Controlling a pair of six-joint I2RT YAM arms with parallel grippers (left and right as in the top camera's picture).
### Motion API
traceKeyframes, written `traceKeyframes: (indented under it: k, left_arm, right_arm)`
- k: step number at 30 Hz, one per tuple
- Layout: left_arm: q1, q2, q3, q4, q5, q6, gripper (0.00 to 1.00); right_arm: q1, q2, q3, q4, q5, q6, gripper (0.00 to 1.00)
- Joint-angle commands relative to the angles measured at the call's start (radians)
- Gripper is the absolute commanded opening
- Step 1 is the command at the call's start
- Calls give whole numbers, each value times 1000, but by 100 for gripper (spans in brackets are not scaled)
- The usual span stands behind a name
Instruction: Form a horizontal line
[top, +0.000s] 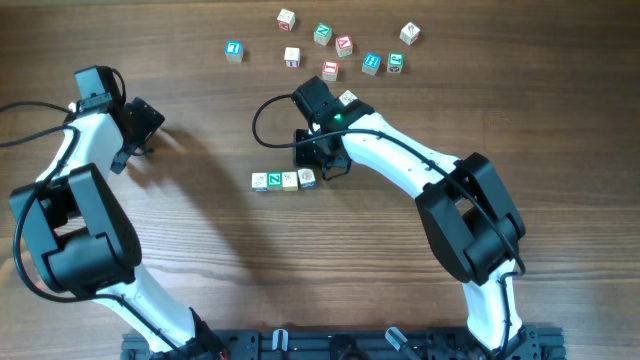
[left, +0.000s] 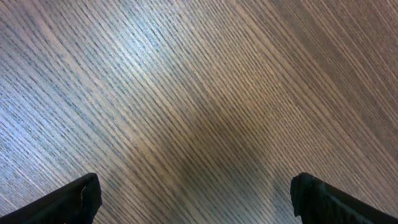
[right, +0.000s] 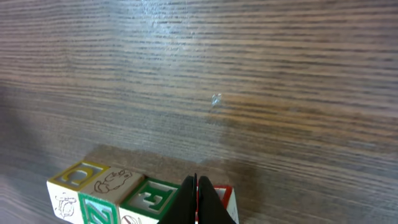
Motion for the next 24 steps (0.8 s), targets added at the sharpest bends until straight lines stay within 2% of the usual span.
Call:
traceKeyframes:
  k: [1,10,16,24]
  left_arm:
    - [4,3,3,0,-6,5,100]
    - [4,3,3,0,-6,5,100]
    - [4,3,3,0,-6,5,100]
    - [4,3,3,0,-6,5,100]
  right_arm:
    - [2,13,-12,-16,-31,13,4]
    - [2,13,-12,-25,-33,31,4]
    - [-6,13,-12,59,121,58,6]
    - [-42,13,-12,-20,117,142,5]
